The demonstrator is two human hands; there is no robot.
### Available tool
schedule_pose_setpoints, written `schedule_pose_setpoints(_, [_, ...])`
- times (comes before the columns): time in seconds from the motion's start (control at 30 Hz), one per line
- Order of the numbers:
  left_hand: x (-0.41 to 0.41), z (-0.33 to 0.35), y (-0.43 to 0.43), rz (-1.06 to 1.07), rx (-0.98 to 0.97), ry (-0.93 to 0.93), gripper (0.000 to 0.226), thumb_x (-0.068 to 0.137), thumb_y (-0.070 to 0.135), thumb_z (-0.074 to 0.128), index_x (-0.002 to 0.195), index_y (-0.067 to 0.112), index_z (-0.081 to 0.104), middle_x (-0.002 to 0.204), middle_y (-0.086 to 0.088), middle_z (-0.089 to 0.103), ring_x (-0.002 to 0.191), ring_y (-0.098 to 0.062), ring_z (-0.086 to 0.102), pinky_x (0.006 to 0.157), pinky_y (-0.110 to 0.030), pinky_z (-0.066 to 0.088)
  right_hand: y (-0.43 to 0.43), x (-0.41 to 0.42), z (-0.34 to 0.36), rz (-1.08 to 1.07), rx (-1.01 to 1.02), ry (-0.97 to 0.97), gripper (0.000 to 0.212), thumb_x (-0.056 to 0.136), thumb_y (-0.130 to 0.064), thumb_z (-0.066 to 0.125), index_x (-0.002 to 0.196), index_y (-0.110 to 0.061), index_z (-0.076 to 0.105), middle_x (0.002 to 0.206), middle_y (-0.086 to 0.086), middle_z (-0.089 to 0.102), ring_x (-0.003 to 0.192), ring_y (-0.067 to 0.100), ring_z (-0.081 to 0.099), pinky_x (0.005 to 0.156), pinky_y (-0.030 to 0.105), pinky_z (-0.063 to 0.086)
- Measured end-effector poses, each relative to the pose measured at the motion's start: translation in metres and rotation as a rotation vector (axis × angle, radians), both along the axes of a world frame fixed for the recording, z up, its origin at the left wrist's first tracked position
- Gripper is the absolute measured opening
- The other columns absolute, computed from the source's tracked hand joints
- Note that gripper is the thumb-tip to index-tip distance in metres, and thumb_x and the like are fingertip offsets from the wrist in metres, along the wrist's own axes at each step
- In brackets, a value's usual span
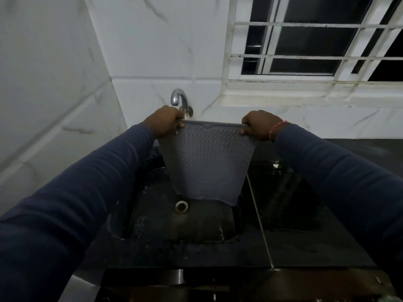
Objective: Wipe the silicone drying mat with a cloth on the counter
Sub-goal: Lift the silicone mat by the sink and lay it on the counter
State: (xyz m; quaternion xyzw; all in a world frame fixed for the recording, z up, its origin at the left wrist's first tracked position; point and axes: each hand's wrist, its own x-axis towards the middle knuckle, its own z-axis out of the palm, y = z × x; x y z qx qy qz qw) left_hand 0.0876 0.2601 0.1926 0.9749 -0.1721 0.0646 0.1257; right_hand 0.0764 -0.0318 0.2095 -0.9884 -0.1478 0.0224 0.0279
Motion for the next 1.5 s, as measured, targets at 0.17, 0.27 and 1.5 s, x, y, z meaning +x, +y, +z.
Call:
schedule_pose_setpoints(0.17, [-0.003, 0.006, 0.015, 0.083, 0.01, 0.011, 0.016, 0.091, 0.017, 0.056, 0.095, 0.009, 0.07, 0.09, -0.01, 0.068, 0.085, -0.027, 0.062, 0.079, -0.038, 0.05, 0.007, 0.007, 0.002, -0.005, 0.028, -0.18, 0.018, 0.095, -0.034, 0.056, 0.091, -0.016, 0.052, 0.09, 0.005, 0.057, 0.087, 0.026, 0.055, 0.071, 0.033, 0.038])
schedule_pose_setpoints(0.27, [-0.003, 0.007, 0.028, 0.122, -0.025, -0.005, 0.014, 0.089, 0.014, 0.058, 0.093, 0.011, 0.071, 0.091, -0.01, 0.069, 0.089, -0.027, 0.061, 0.08, -0.037, 0.049, 0.007, 0.009, 0.004, 0.002, 0.075, -0.213, 0.016, 0.097, -0.031, 0.052, 0.092, -0.016, 0.056, 0.09, 0.006, 0.061, 0.085, 0.025, 0.056, 0.071, 0.034, 0.039])
schedule_pose_setpoints(1.5, [-0.033, 0.012, 0.03, 0.402, -0.101, -0.275, 0.012, 0.082, 0.014, 0.066, 0.082, 0.021, 0.075, 0.085, -0.002, 0.071, 0.08, -0.026, 0.064, 0.064, -0.027, 0.041, 0.023, 0.003, 0.007, -0.049, 0.388, -0.304, 0.01, 0.083, -0.018, 0.066, 0.079, -0.022, 0.075, 0.078, -0.01, 0.062, 0.082, 0.015, 0.059, 0.069, 0.027, 0.039])
